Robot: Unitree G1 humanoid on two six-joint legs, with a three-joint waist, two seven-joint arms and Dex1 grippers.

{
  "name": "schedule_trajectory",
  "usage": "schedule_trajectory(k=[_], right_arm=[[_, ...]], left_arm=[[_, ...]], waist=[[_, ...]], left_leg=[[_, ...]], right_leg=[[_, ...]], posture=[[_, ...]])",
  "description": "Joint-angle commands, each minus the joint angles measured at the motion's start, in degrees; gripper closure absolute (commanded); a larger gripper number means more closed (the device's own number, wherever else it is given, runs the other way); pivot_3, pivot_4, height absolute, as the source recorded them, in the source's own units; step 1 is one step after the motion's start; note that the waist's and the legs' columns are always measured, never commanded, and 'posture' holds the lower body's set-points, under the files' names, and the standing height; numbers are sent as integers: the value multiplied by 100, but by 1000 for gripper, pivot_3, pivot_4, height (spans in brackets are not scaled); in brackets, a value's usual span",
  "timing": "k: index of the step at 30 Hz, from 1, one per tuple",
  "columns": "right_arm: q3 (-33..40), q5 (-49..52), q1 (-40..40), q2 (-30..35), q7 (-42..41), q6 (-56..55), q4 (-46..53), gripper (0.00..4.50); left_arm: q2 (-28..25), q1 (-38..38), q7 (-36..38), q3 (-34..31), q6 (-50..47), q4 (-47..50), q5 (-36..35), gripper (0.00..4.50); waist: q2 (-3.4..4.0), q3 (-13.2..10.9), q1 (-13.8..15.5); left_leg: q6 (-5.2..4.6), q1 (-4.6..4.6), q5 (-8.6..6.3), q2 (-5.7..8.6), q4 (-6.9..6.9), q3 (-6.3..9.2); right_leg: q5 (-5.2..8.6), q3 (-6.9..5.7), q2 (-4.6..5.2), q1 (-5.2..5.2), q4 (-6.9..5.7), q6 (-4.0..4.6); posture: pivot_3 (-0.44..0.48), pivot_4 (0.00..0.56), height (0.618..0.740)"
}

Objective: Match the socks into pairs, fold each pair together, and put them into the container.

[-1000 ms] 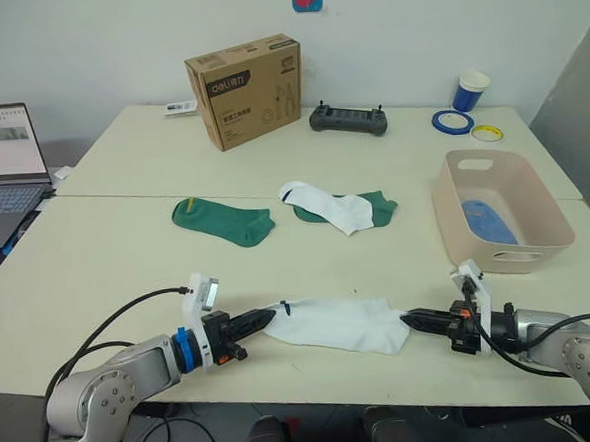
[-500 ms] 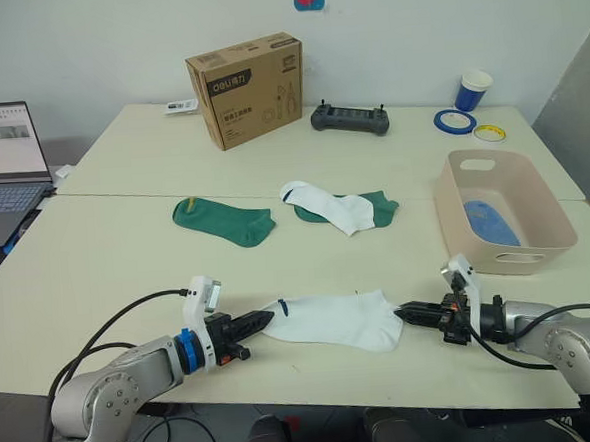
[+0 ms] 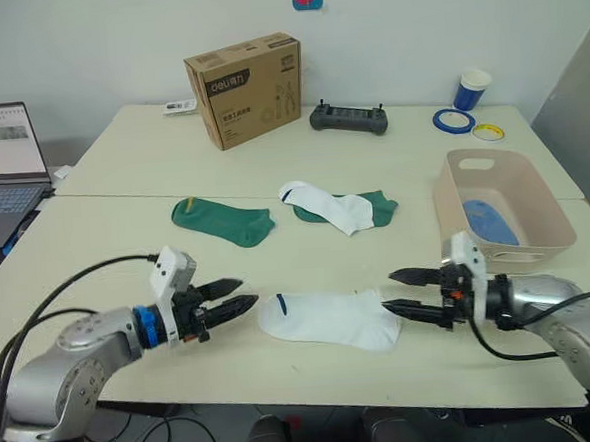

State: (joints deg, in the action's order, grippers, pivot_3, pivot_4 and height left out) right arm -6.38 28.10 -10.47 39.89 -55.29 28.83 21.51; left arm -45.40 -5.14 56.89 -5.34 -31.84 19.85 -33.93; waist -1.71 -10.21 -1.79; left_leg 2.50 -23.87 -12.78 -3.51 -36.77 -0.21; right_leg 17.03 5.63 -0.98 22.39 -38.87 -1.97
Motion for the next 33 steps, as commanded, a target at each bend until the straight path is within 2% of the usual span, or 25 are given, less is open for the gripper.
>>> schedule_trajectory(k=[1,5,6,8,11,17,25,33], right_arm=[[-409,-551,-139,-65,-258,-751,-252,2958],[-825,-908,-228,-391,-336,-1161,-736,4431],[-909,-1043,-208,-436,-334,-1288,-908,4500],[-1031,-1359,-159,-456,-323,-1632,-1255,4500],[-967,-1435,-92,-494,-299,-1767,-1509,4500],[-571,-1221,265,-379,-317,-1802,-1713,4500],[-191,-1066,608,-149,-456,-1762,-1502,4500],[-20,-544,326,-310,-356,-1157,-731,4500]], left_arm=[[-61,-204,716,669,1237,-104,770,2736],[241,-589,1172,1367,2160,-868,1363,4077],[328,-716,1209,1489,2465,-1254,1577,4430],[479,-938,1198,1607,2905,-1937,1890,4472],[662,-1070,1135,1507,3020,-2447,1892,4472],[927,-953,907,925,2014,-2806,1175,4472],[877,-641,897,602,1226,-2447,769,4472],[832,-729,922,425,970,-1657,445,4472]], waist=[[0,0,5],[0,0,1],[0,0,0],[0,0,0],[0,0,-2],[0,0,-5],[0,1,-7],[0,1,-5]], left_leg=[[0,0,0,3,0,-5],[0,-2,0,2,0,-5],[0,-2,0,-1,0,-3],[-1,1,0,-1,-1,3],[-1,0,0,-7,-5,5],[-2,-1,0,-9,-4,13],[-1,6,0,-7,-13,12],[-1,4,0,-9,-14,14]], right_leg=[[0,1,5,-1,1,-1],[-2,0,4,-2,1,-8],[-8,-3,0,0,-3,-18],[-10,-7,-5,-1,-10,-22],[-12,-5,-14,0,-13,-25],[-16,-10,-15,-3,-15,-34],[-20,-8,-11,-13,-16,-41],[-24,-7,-12,-11,-17,-45]], posture=[[0,150,740],[0,150,740],[0,150,740],[0,150,740],[0,150,740],[0,150,740],[0,150,740],[0,150,740]])
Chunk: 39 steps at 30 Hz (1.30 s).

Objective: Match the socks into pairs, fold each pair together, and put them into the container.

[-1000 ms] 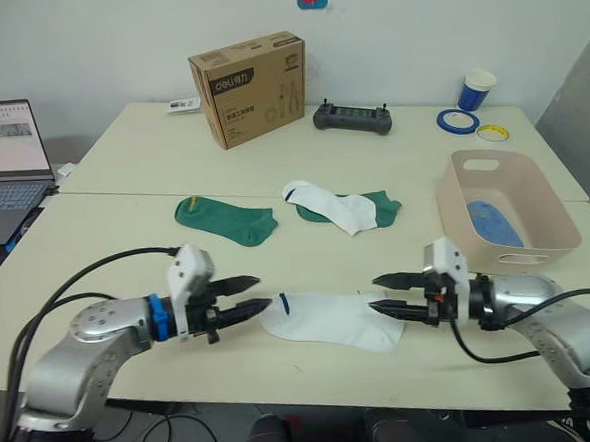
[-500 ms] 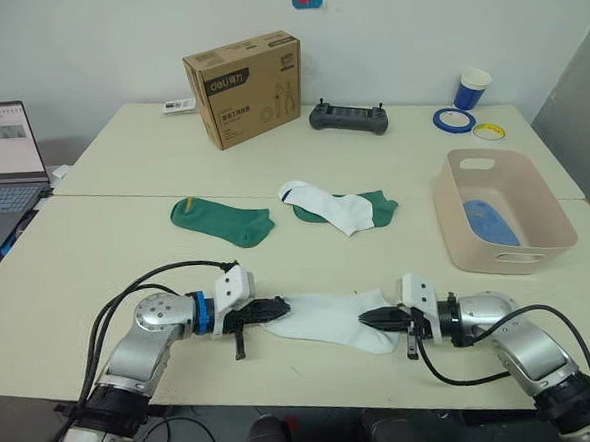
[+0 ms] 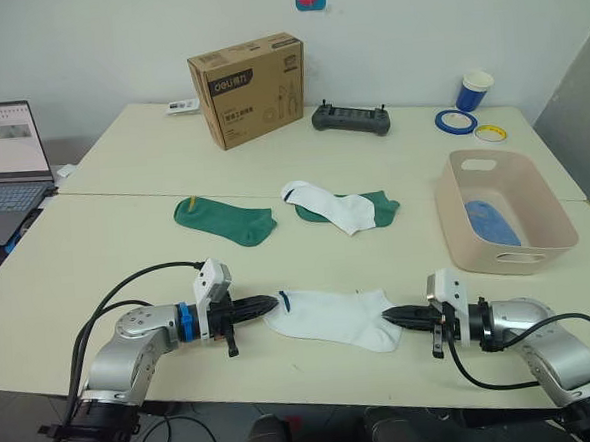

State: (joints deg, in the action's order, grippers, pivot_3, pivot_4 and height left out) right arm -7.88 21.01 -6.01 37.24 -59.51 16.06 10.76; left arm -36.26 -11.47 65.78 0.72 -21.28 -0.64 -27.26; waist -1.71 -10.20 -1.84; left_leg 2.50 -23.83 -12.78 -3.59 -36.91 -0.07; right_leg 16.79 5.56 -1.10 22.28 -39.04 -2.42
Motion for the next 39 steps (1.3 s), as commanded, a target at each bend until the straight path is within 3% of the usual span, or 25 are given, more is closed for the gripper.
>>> schedule_trajectory(k=[1,8,15,24,33,39], right_arm=[[59,105,-188,-96,112,139,325,4500],[-344,-451,-444,-406,294,-118,-319,4500],[-280,-627,-351,-397,261,-383,-716,4500],[-62,-558,-38,-288,198,-452,-810,4500],[99,-509,119,-268,214,-454,-707,4500],[415,26,231,-232,192,-125,45,4500]], left_arm=[[-69,-130,32,-147,-111,458,-219,4472],[161,-368,-55,388,331,-89,473,4472],[373,-471,-228,471,749,-917,848,4472],[605,-618,-359,9,-213,-907,141,4472],[440,-388,-177,132,177,-937,455,4472],[347,-115,-198,-321,185,-148,12,4472]], waist=[[0,0,-2],[0,1,0],[1,1,1],[-1,4,-1],[-1,6,0],[-1,5,1]], left_leg=[[0,0,0,0,1,0],[0,0,0,3,2,-2],[0,-1,0,1,3,-1],[0,1,0,2,-5,-2],[0,4,0,3,-4,-2],[0,0,0,1,-1,-1]], right_leg=[[0,0,-1,1,0,0],[2,1,-2,1,2,2],[2,-1,-2,2,2,3],[-4,2,-2,-3,-1,-7],[-4,3,-2,-5,0,-6],[-3,3,-2,-1,0,-5]], posture=[[0,150,740],[0,150,740],[0,150,740],[0,150,740],[0,150,740],[0,150,740]])
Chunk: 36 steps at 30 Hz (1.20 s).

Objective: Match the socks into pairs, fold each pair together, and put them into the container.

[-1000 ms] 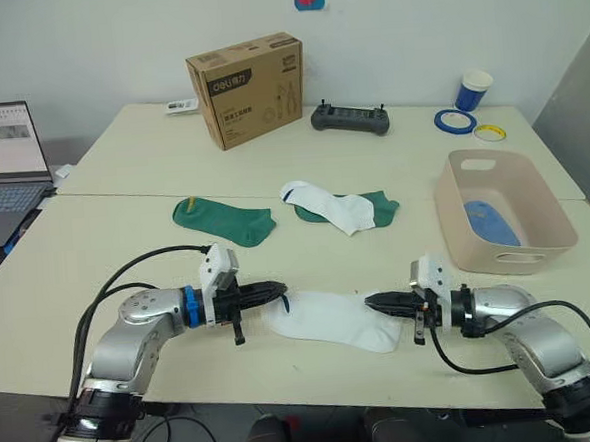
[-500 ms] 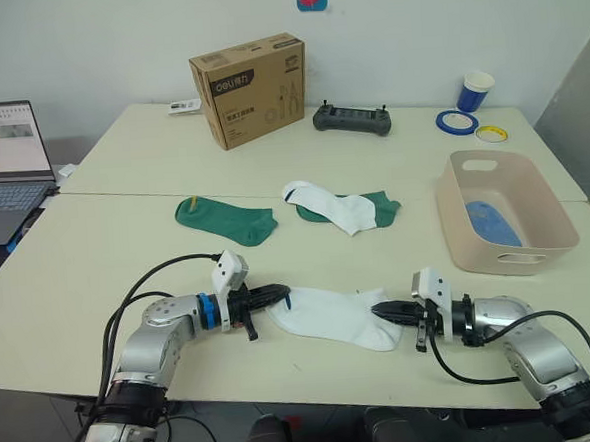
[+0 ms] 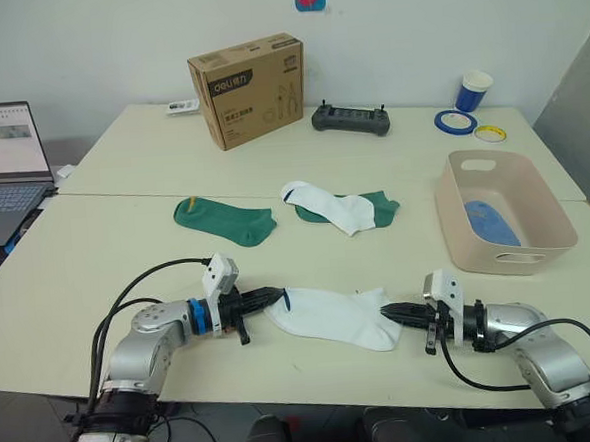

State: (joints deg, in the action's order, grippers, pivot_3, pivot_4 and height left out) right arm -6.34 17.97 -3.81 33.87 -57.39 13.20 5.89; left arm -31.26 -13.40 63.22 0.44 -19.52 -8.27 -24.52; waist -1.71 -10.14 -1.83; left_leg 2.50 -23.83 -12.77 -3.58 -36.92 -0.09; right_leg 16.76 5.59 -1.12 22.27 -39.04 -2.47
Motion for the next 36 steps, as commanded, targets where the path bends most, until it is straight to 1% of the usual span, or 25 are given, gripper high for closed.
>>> schedule_trajectory(k=[1,4,8,12,16,19,23,26,29,32,33,34,36], right_arm=[[222,314,29,150,-52,202,632,4500],[71,221,90,229,-76,262,792,4500],[-121,-21,148,230,-58,134,653,4500],[-181,-204,260,313,-87,1,441,4500],[-35,-270,380,481,-97,-225,248,4500],[61,-191,437,569,-118,-308,199,4500],[351,261,492,602,-215,-116,556,4500],[552,392,412,511,21,-5,800,4500],[704,429,393,440,229,113,930,4500],[1048,205,227,5,1218,108,822,3914],[1077,64,224,-120,1448,5,716,3474],[1050,-136,243,-187,1615,-156,593,3218],[1042,-444,264,-342,1950,-385,387,2483]], left_arm=[[-261,225,145,-273,-29,843,-277,4472],[-547,607,342,-162,-13,1263,-236,4472],[-731,822,405,-48,287,1176,48,4472],[-661,839,250,27,432,895,305,4472],[-702,885,315,77,513,809,385,4472],[-727,917,318,55,511,808,375,4472],[-713,964,274,-113,369,983,155,4472],[-623,939,-30,-453,90,1283,-180,4472],[-565,937,-316,-706,-56,1446,-358,4472],[-228,931,-1325,-1384,177,1357,-314,3917],[-96,960,-1620,-1536,298,1300,-225,3549],[-3,1018,-1796,-1592,417,1272,-120,3291],[189,1124,-2119,-1635,586,1261,53,2627]], waist=[[0,0,0],[1,0,-8],[1,0,-5],[1,0,5],[0,0,4],[-1,1,3],[-1,1,0],[0,0,-1],[0,0,-3],[0,0,-7],[0,0,-7],[-1,1,-3],[-1,1,-2]], left_leg=[[0,-2,0,-1,1,0],[0,1,0,-3,6,0],[0,4,0,-2,8,-1],[0,3,0,2,4,-4],[0,3,0,3,1,-8],[0,5,0,2,1,-8],[0,5,0,3,1,-8],[0,4,0,1,1,-8],[0,5,0,-2,2,-2],[0,4,0,-2,4,-3],[0,4,0,-1,2,-4],[0,4,0,-1,3,-4],[0,3,0,1,3,-3]], right_leg=[[0,0,0,3,0,1],[4,0,0,2,1,6],[10,-1,2,3,1,17],[19,0,7,2,1,32],[18,2,11,1,4,31],[18,1,11,0,4,31],[15,1,11,-1,2,26],[10,1,11,1,2,17],[8,-2,8,1,-1,13],[6,-2,8,0,0,10],[4,0,8,1,-1,7],[3,0,9,1,0,5],[4,0,9,0,1,5]], posture=[[0,150,740],[0,150,740],[0,150,740],[0,150,740],[0,150,740],[0,150,740],[0,150,740],[0,150,740],[0,150,740],[0,150,740],[0,150,740],[0,150,740],[0,150,740]])
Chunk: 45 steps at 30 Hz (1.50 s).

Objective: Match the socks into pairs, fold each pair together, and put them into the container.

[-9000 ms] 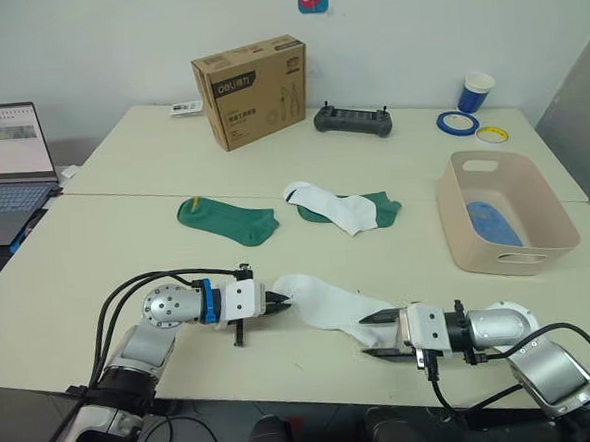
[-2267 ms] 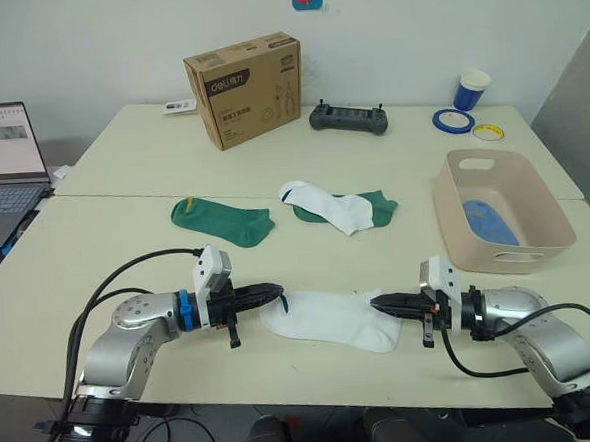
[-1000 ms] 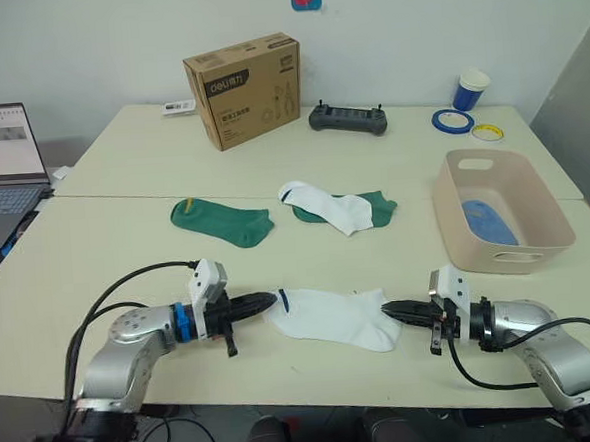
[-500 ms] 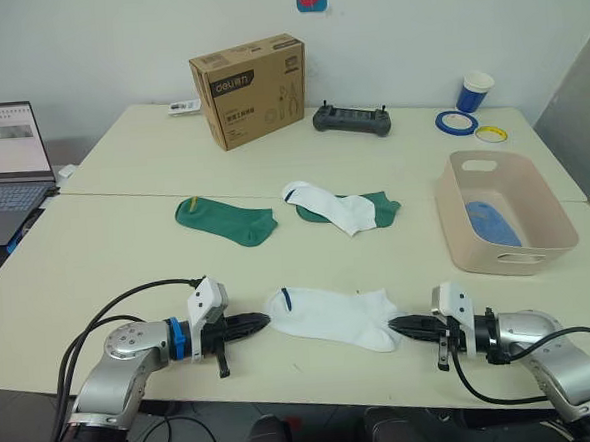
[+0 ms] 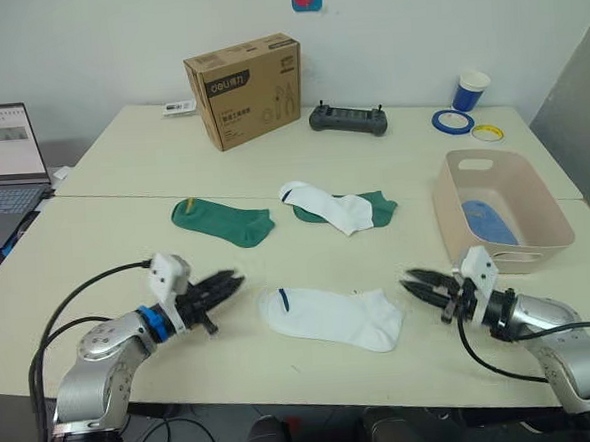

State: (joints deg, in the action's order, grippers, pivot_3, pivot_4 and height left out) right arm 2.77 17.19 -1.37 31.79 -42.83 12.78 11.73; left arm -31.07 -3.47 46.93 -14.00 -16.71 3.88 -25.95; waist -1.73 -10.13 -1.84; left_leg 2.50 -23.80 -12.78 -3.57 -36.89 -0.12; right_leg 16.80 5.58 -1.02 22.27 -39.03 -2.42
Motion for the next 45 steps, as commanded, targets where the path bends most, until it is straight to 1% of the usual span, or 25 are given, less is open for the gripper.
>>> schedule_trajectory(k=[1,4,7,8,12,18,22,26,30,36,39,41,44,45], right_arm=[[138,-418,24,-196,594,-391,-251,2116],[199,-501,5,-490,982,-460,-340,1095],[172,-602,-56,-801,1379,-379,-356,0],[139,-626,-59,-837,1416,-372,-361,0],[34,-726,29,-919,1494,-364,-247,0],[-114,-844,-37,-929,1518,-361,-108,0],[-467,-1018,-304,-845,1306,-373,-85,0],[-838,-1177,-903,-905,1188,-151,-382,0],[-1373,-1838,-2173,-989,1248,-39,-1426,0],[-1610,-2148,-2985,-1194,1277,-362,-2478,0],[-1840,-2474,-3487,-1400,1381,-474,-3317,0],[-1842,-2521,-3667,-1514,1435,-604,-3709,0],[-1689,-2479,-3773,-1626,1524,-700,-4003,594],[-1649,-2490,-3782,-1637,1575,-720,-4053,924]], left_arm=[[235,160,-606,-198,348,46,236,2292],[501,215,-1039,-258,597,42,403,1357],[813,329,-1420,-167,906,65,647,312],[861,352,-1465,-131,962,67,687,30],[902,397,-1391,26,975,61,719,30],[785,137,-1447,120,863,-63,863,30],[679,-116,-1084,236,649,179,600,30],[527,-452,-628,576,330,514,386,30],[595,-801,-474,1033,273,764,459,30],[752,-1033,-586,1222,176,931,425,30],[876,-1098,-690,1257,275,842,516,30],[955,-1090,-762,1272,296,853,547,30],[999,-1022,-813,1308,294,940,569,0],[1009,-989,-834,1307,294,969,574,0]], waist=[[1,0,1],[0,0,6],[1,0,3],[1,0,2],[1,0,0],[1,0,0],[1,0,-1],[1,0,-4],[1,0,-23],[1,0,-5],[1,0,-8],[1,0,-24],[1,0,-30],[1,0,-34]], left_leg=[[0,0,0,1,2,-3],[0,-3,0,3,4,-4],[0,-1,0,2,4,-3],[0,0,0,2,3,-4],[1,0,0,4,2,-6],[1,0,0,3,2,-4],[1,0,0,3,2,-5],[1,-1,0,3,1,-6],[2,1,1,3,-2,-7],[1,-4,1,2,9,-1],[2,-7,1,3,10,-1],[2,-5,1,3,8,-2],[2,-4,1,2,8,1],[2,-4,1,2,8,1]], right_leg=[[0,3,1,0,4,1],[1,2,3,1,4,2],[-1,2,2,1,0,1],[-2,4,2,0,0,-1],[-3,6,2,0,0,-3],[-2,3,1,1,0,-2],[-3,4,0,1,0,-3],[-4,5,-1,2,0,-4],[-17,6,-2,1,0,-1],[-26,0,-5,4,2,19],[-27,1,-4,6,3,21],[-28,2,-4,4,3,21],[-27,0,-5,4,1,21],[-28,0,-5,4,0,21]], posture=[[0,150,740],[0,150,740],[0,150,740],[0,150,740],[0,150,740],[0,150,740],[0,150,740],[0,150,740],[0,150,740],[0,150,740],[0,150,740],[0,150,740],[0,150,740],[0,150,740]])
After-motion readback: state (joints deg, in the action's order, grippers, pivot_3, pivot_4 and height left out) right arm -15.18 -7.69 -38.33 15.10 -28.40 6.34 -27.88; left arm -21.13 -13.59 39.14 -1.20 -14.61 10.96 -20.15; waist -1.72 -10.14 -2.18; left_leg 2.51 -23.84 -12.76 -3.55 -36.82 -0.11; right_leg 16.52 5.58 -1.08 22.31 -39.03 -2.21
